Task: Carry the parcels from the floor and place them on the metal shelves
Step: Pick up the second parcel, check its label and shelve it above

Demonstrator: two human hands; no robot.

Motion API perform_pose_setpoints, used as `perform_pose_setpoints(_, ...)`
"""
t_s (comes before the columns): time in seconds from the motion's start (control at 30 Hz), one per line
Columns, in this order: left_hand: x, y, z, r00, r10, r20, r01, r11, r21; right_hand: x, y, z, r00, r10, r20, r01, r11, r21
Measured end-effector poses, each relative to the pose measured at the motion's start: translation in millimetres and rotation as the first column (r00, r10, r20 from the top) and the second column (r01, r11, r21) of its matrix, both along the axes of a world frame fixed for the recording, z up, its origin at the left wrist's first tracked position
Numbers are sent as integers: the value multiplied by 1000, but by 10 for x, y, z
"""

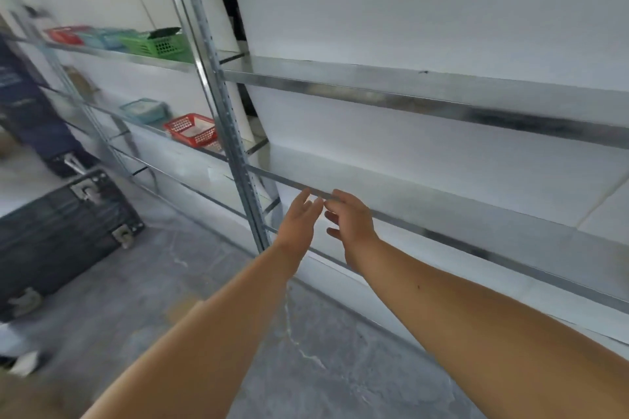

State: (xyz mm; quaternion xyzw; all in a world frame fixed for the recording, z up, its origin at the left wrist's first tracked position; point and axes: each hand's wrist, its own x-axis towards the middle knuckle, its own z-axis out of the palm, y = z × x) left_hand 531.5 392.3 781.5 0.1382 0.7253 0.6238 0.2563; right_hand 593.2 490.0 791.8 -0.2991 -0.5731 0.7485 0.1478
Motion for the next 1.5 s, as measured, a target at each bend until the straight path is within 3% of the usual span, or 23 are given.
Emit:
perform_pose_setpoints(0.53,-686,-1674,-561,897,411,163,-416,909,-5,-1194,-1607,-619,920,377,103,-382,924,24)
perform_pose_setpoints(0.9,-1395,-2182,-849,726,649,227,-655,753,-61,-2140,-2008,-897,830,543,124,-535,840,-94)
perform_pose_setpoints(1.1,-1689,-2202,-1044,631,719,290,-743,668,-39,-2558,-1999,-1073,718,678,159,-672,734,-99)
perform_pose_setpoints(1.5,-2334,-2512,-1391,564,759,325,-775,622,-108,-3278,-2298,-1459,638,735,232,-726,674,-140)
